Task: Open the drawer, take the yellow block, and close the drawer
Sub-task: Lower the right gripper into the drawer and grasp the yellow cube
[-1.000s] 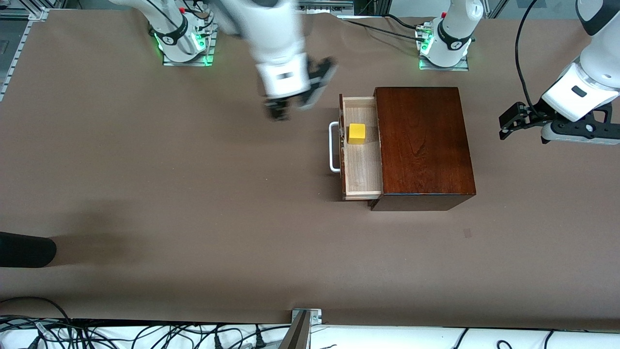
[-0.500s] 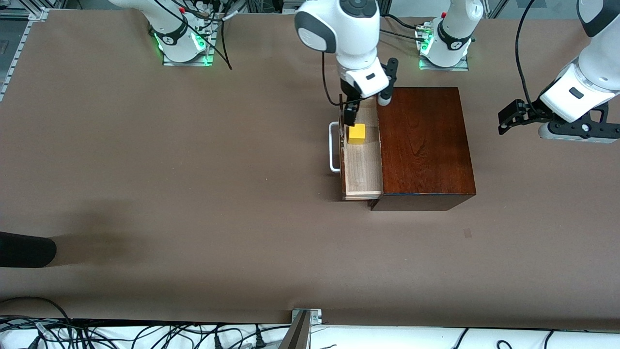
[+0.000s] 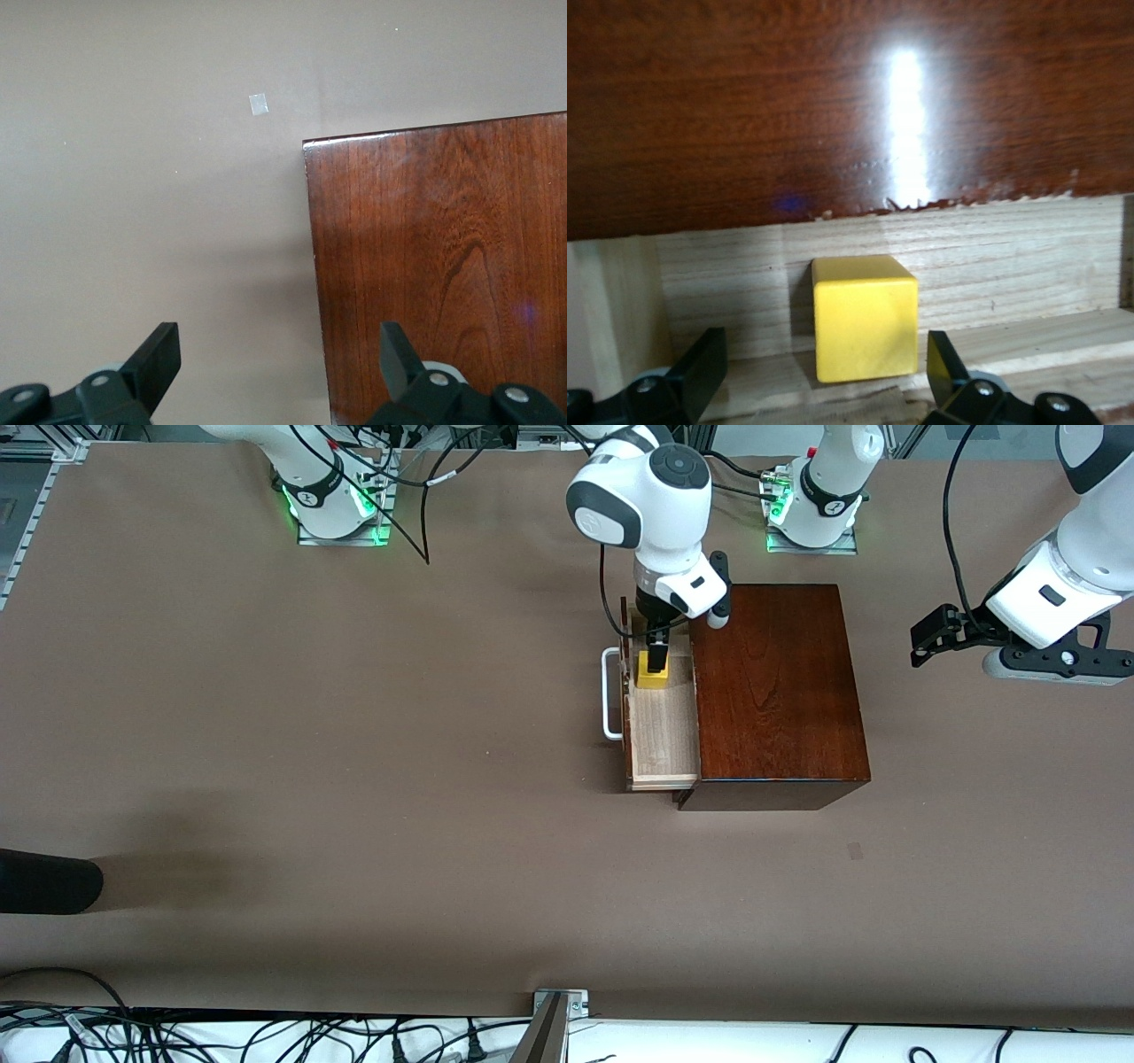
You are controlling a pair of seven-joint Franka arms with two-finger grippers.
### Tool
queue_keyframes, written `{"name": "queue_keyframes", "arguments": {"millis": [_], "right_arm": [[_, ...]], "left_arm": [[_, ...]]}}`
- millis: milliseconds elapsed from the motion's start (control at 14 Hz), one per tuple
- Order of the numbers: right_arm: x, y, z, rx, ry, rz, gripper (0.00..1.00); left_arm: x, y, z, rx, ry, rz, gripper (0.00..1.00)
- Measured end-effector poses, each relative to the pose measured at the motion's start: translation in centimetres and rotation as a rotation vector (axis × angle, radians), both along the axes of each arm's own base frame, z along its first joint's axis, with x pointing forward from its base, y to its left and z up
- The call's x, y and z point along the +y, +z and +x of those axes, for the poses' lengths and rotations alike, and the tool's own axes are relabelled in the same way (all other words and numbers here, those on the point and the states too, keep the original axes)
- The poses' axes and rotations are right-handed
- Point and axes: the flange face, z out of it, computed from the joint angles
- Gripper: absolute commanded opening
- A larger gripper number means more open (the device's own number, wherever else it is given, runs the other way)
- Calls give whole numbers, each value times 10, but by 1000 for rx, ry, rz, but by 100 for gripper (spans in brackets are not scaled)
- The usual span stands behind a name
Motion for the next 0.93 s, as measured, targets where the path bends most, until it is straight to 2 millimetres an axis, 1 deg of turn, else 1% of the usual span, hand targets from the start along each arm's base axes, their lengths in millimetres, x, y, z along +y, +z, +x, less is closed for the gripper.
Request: {"name": "queue_keyframes", "arguments": {"millis": [286,571,643,714,786,857,929], "right_arm": [[1,-1,4,-15,-1,21,100],[1,-18,8,-14,-3,16,100],[1,-22,8,-12,-3,13,94],[1,-25,9,-11,-2,10,67],[1,-27,9,-10,-1,8,33],[1,-28,9,-10,0,6,13],[1,-28,9,-9,0,6,0]], "left_arm": [[0,0,0,0,0,0,100],[0,0,0,0,-1,0,100],[0,0,0,0,-1,0,100],[0,0,0,1,-1,0,100],[0,0,0,1,-1,0,100],[0,0,0,1,-1,0,100],[0,0,0,1,-1,0,100]]}}
